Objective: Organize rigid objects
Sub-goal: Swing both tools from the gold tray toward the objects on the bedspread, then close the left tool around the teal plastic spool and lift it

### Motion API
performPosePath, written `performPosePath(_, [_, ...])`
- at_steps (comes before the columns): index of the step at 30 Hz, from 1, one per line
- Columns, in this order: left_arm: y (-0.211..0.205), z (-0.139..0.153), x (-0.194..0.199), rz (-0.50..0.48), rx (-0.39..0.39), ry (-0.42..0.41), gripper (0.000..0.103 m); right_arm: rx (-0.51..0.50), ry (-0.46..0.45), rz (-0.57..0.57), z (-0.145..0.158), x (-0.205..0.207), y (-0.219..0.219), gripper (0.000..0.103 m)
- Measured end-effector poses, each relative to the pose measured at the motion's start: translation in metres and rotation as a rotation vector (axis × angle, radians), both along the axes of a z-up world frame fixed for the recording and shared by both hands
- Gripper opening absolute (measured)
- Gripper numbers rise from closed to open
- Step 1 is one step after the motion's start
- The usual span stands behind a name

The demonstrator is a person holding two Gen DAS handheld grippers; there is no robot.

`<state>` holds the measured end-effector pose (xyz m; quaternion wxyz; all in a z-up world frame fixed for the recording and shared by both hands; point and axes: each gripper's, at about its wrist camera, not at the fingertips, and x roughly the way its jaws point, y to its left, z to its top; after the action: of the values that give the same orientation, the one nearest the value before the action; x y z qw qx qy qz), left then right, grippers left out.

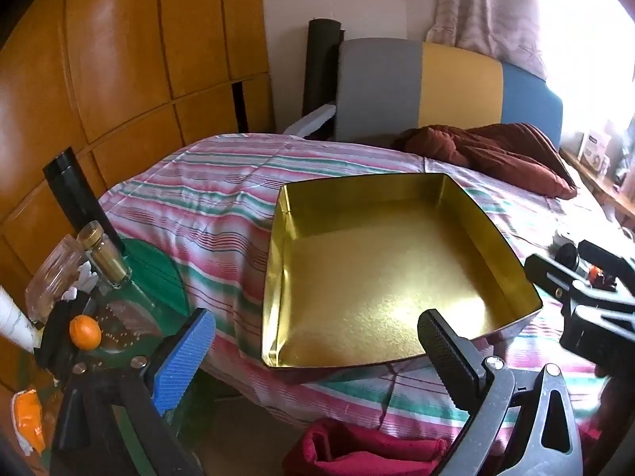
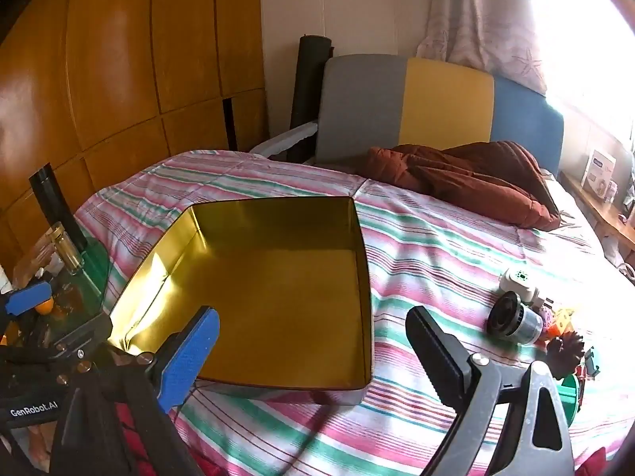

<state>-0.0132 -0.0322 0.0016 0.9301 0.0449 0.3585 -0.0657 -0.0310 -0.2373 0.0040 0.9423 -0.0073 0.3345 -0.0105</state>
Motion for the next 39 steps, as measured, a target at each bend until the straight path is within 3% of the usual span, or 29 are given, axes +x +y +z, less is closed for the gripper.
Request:
performPosePath(7, [-0.011, -0.001, 0.0, -0.036, 0.013, 0.011, 0.103, 0.054, -0.011, -0.032, 0.003, 0.0, -0.021, 0.097])
performPosePath(15, [-0.023, -0.004, 0.003, -0.076, 0.012, 0.034, 0.103, 0.16, -0.001, -0.156, 0.008, -0.007, -0.085, 0.097])
performPosePath(19, [-0.032, -0.005, 0.006, -0.107, 0.006, 0.048, 0.103, 0.193, -0.062, -0.256, 0.014, -0.016, -0.137, 0.097])
performPosePath(23, [-0.043, -0.005, 0.009, -0.166, -0.021, 0.053, 0.103, 0.211, -0.062, -0.4, 0.025, -0.03, -0.205, 0.097])
performPosePath(29, [-0.081, 0.0, 0.002, -0.354, -0.048, 0.065, 0.103, 0.27, -0.079, -0.696, 0.011, -0.059, -0.325, 0.097])
performPosePath(31, [-0.095, 0.003, 0.0, -0.406, -0.056, 0.076, 0.103, 0.282, -0.078, -0.75, 0.004, -0.069, -0.346, 0.097])
performPosePath(33, [-0.111, 0.005, -0.001, -0.443, -0.05, 0.075, 0.102, 0.331, -0.07, -0.813, -0.011, -0.08, -0.369, 0.097])
performPosePath(35, [-0.128, 0.005, -0.001, -0.474, -0.046, 0.088, 0.102, 0.489, -0.09, -0.848, -0.019, -0.094, -0.388, 0.097])
performPosePath(39, [-0.16, -0.005, 0.012, -0.534, -0.117, 0.224, 0.102, 0.631, -0.089, -0.837, -0.029, -0.102, -0.403, 0.097])
